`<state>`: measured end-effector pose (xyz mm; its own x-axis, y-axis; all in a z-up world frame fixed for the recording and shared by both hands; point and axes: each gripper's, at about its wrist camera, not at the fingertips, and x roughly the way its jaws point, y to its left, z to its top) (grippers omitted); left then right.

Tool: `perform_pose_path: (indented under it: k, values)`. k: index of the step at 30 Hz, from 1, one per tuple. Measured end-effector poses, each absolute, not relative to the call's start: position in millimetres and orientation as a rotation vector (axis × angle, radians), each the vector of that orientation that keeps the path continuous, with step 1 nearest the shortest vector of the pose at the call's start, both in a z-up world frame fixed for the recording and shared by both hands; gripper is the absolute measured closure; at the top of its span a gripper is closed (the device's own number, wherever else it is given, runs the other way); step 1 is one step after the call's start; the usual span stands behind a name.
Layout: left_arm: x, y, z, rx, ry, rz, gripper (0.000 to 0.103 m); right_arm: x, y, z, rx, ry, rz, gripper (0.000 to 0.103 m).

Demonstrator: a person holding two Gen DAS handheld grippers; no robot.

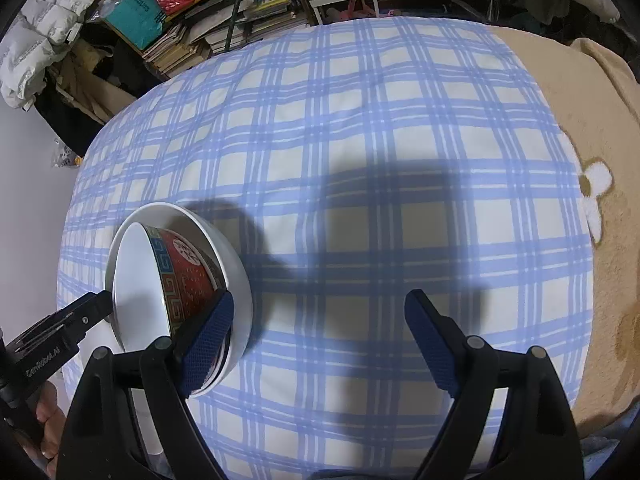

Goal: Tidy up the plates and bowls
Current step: 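Move both grippers to the rim of the nested bowl stack and close them, then lift the bowl stack with both grippers and carry it over the cherry plates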

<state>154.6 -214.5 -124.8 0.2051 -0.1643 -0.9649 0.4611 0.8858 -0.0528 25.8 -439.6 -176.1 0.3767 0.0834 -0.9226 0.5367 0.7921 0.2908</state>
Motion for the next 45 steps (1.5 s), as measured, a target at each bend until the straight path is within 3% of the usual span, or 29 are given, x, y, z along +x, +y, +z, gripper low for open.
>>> perform_pose_path:
  k: [12, 16, 18, 27, 31, 34, 36, 45]
  values:
    - [153, -219, -125, 0.329, 1.275, -0.436, 0.062, 31, -432, -180, 0.584, 1.199, -0.292, 0.013]
    - [151, -221, -126, 0.351, 1.265, -0.438, 0.065, 36, -428, -185, 0.635, 1.217, -0.238, 0.035]
    - [153, -221, -127, 0.335, 1.274, -0.447, 0.070, 37, -427, -186, 0.650, 1.214, -0.230, 0.038]
    - [161, -214, -132, 0.252, 1.309, -0.455, 0.071, 42, -423, -188, 0.692, 1.209, -0.220, 0.052]
    - [157, -218, -130, 0.260, 1.299, -0.464, 0.076, 48, -418, -187, 0.703, 1.206, -0.190, 0.078]
    - [154, -226, -131, 0.273, 1.305, -0.496, 0.094, 53, -412, -186, 0.689, 1.199, -0.168, 0.092]
    - [154, -230, -132, 0.282, 1.309, -0.502, 0.101, 52, -409, -184, 0.675, 1.198, -0.164, 0.093]
    - [157, -233, -136, 0.252, 1.299, -0.480, 0.101, 53, -412, -186, 0.724, 1.184, -0.194, 0.093]
